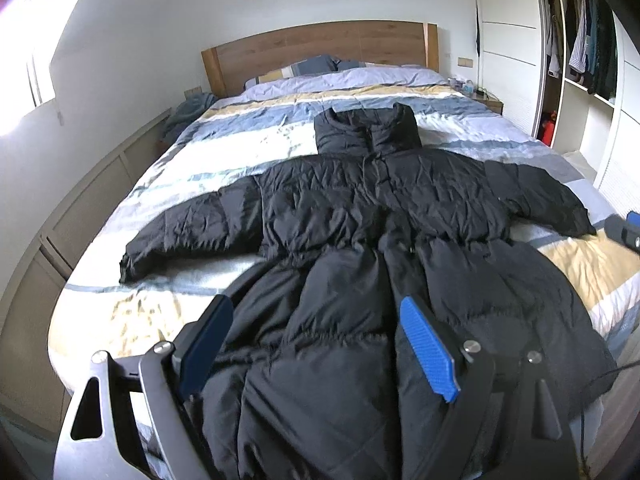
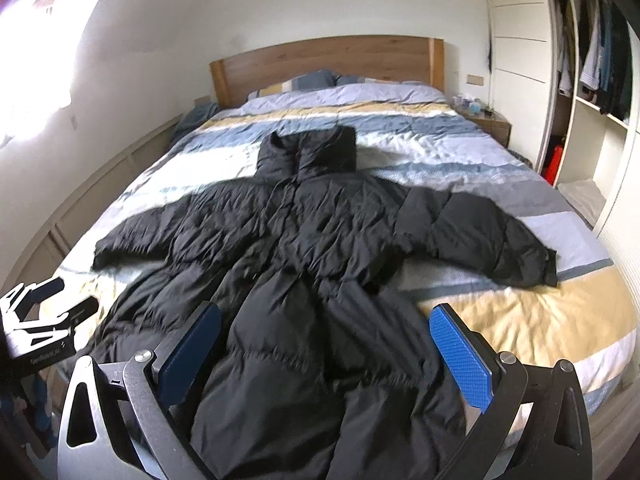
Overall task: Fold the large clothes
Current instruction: 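Move the right gripper toward the sleeve cuff nearest it, then grasp the sleeve cuff with the right gripper and lift it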
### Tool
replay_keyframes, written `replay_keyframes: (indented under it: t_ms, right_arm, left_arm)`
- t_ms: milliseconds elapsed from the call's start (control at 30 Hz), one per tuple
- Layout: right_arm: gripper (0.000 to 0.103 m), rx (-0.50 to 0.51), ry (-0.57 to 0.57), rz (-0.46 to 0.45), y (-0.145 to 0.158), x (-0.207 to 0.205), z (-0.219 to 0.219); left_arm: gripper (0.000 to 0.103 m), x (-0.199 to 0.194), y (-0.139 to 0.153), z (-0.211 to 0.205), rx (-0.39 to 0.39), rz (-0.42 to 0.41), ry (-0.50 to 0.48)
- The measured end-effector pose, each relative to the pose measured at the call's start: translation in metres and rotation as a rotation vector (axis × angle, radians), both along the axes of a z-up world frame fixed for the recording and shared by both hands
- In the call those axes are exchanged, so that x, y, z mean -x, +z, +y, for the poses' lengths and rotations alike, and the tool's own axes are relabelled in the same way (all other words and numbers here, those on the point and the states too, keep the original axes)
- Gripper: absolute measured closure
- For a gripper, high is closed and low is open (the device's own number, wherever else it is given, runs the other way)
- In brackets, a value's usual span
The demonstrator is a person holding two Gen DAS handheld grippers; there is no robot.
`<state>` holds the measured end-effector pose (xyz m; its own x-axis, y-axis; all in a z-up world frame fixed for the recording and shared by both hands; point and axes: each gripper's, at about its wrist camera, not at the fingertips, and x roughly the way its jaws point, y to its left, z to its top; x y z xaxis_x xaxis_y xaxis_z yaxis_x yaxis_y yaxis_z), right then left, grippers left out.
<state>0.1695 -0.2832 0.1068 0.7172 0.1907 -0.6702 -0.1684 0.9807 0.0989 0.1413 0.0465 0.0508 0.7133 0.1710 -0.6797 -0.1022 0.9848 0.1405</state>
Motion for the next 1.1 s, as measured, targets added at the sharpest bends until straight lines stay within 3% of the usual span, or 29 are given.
replay_keyframes:
  t_ms: [233,467,600,900,1100]
  right_arm:
    - [0.000,-0.029,-0.083,-0.032,0.011,-0.042,-0.028]
    - [0.000,-0.085,-0.195,0.007,-0.009,-0.094,-0.064]
    - [0.000,-0.136,-0.275,0.066,-0.040,-0.121,-0.092]
    - [0.000,-0.294,-0.474,0.232,-0.142,-0.155,-0.173]
    - [0.000,-0.500,-0.561,0.264,-0.198,-0.167,-0.228]
  left_arm:
    - [0.017,-0.043,0.007,0.000,-0.011,0.016,-0.012]
    - [0.017,-0.092,0.002,0.002,0.008,0.050,-0.016]
    - [0.017,-0.124,-0.006,0.010,0.044,0.089,0.003]
    - [0.017,-0.173,-0.039,0.040,0.095,0.165,0.085]
    - [0.017,-0.188,-0.067,0.063,0.127,0.240,0.162]
